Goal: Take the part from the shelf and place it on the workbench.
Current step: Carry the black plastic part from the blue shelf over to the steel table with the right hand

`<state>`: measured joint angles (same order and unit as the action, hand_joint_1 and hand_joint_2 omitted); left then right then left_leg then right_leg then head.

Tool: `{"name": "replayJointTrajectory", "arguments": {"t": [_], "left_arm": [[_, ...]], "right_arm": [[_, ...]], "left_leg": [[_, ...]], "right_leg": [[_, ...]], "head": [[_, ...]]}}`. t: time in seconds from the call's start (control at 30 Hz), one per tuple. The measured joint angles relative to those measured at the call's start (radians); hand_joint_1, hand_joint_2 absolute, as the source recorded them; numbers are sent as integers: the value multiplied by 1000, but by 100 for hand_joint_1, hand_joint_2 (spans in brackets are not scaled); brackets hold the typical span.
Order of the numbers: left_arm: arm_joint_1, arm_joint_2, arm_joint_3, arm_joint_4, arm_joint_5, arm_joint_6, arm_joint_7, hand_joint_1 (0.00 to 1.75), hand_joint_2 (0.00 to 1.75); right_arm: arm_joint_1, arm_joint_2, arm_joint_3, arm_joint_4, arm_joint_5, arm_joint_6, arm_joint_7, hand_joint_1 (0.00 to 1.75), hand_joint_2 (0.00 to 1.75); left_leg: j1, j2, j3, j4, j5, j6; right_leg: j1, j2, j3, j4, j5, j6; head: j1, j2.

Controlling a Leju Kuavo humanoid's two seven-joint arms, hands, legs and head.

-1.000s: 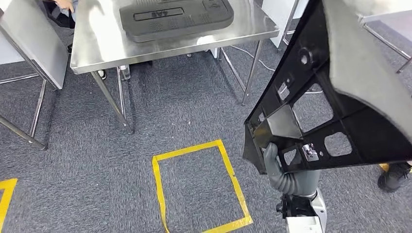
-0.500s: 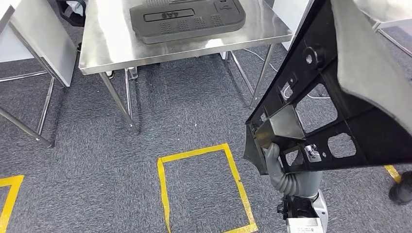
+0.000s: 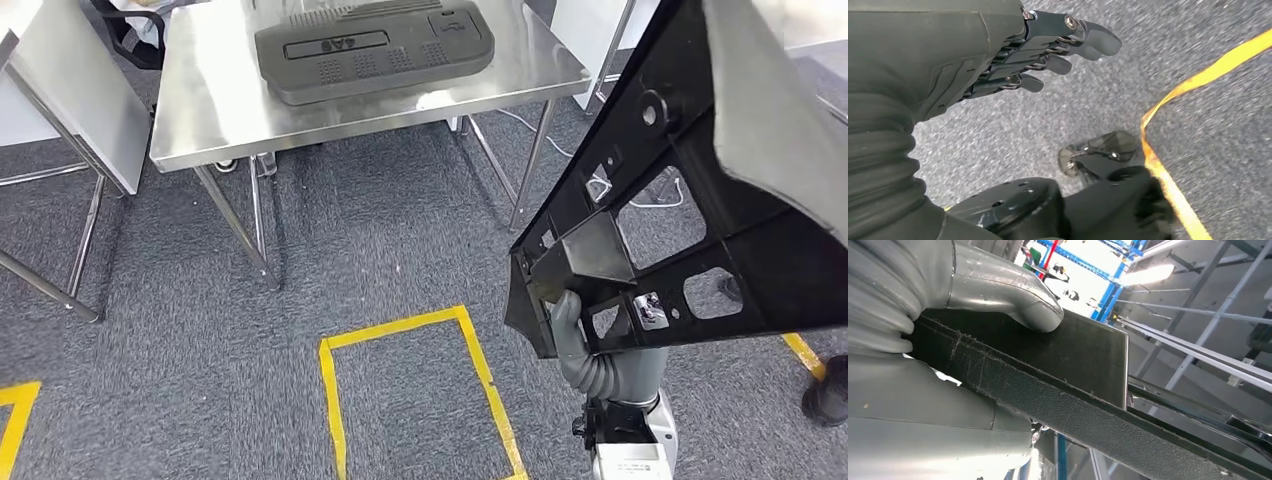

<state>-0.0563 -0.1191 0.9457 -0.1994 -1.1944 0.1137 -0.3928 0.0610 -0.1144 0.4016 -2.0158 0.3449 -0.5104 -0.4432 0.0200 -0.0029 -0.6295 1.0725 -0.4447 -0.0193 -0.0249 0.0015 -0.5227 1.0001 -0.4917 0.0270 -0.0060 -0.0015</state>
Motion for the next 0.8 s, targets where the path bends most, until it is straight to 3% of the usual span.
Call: {"name": "replayJointTrajectory", "arguments": {"t": [0.03,0.17,0.23,0.3,0.33,0.37,0.4,0.47,0.53,0.6,0.67,0.73,0.8], "left_arm": [[-1,0,0,0,0,0,0,0,175],[0,0,0,0,0,0,0,0,175],[0,0,0,0,0,0,0,0,175],[-1,0,0,0,0,0,-1,0,175],[-1,0,0,0,0,0,-1,0,175],[-1,0,0,0,0,0,-1,0,175],[-1,0,0,0,0,0,-1,0,175],[-1,-2,0,0,0,0,-2,0,175],[-2,-2,0,0,0,0,-2,0,175],[-2,-2,0,0,0,0,-3,0,175],[-2,-2,0,0,0,0,-3,0,175],[-2,-1,0,0,0,0,-4,0,175],[-1,-2,0,0,0,0,-5,0,175]], "right_arm": [[-1,0,0,-1,0,-1,0,175,175],[-3,1,-1,-3,0,-3,1,175,175],[-5,1,-2,-4,0,-4,1,175,175],[-5,1,-4,-4,0,-4,1,175,175],[-5,1,-5,-4,-1,-4,1,175,175],[-4,1,-7,-4,-1,-4,2,175,175],[-4,1,-9,-4,-2,-4,3,175,175],[-5,1,-14,-4,-4,-5,4,175,175],[-6,2,-17,-4,-5,-6,5,175,175],[-7,2,-20,-4,-6,-9,7,175,175],[-8,2,-24,-5,-7,-13,8,175,175],[-9,4,-25,-5,-7,-16,8,175,175],[-9,6,-25,-5,-7,-16,8,175,175]], "left_leg": [[-2,-1,13,-26,1,3],[-6,-6,22,-39,-8,27],[-4,-7,27,-44,-11,40],[-6,-7,30,-44,-16,48],[-7,-7,32,-44,-18,50],[-7,-8,36,-44,-21,51],[-7,-10,41,-44,-24,51],[-8,-14,52,-44,-32,47],[-12,-17,56,-44,-39,37],[-16,-17,57,-46,-43,27],[-13,-14,54,-40,-50,17],[-10,-8,21,35,-87,9],[-9,-5,-48,170,-138,3]], "right_leg": [[3,0,1,0,-3,6],[2,-1,-9,12,-14,25],[2,-1,-59,102,-48,22],[3,-1,-145,244,-90,17],[3,-1,-179,290,-96,19],[3,-1,-194,299,-86,25],[3,-1,-187,265,-59,33],[3,-2,-133,124,12,45],[6,-3,-92,29,50,38],[11,-2,-85,15,53,23],[4,-1,-79,10,52,9],[-4,-2,-65,6,47,-6],[-2,-4,-54,6,39,-16]], "head": [[0,0],[4,0],[7,0],[9,0],[9,0],[9,0],[9,0],[11,0],[11,0],[11,0],[10,0],[6,0],[3,0]]}}
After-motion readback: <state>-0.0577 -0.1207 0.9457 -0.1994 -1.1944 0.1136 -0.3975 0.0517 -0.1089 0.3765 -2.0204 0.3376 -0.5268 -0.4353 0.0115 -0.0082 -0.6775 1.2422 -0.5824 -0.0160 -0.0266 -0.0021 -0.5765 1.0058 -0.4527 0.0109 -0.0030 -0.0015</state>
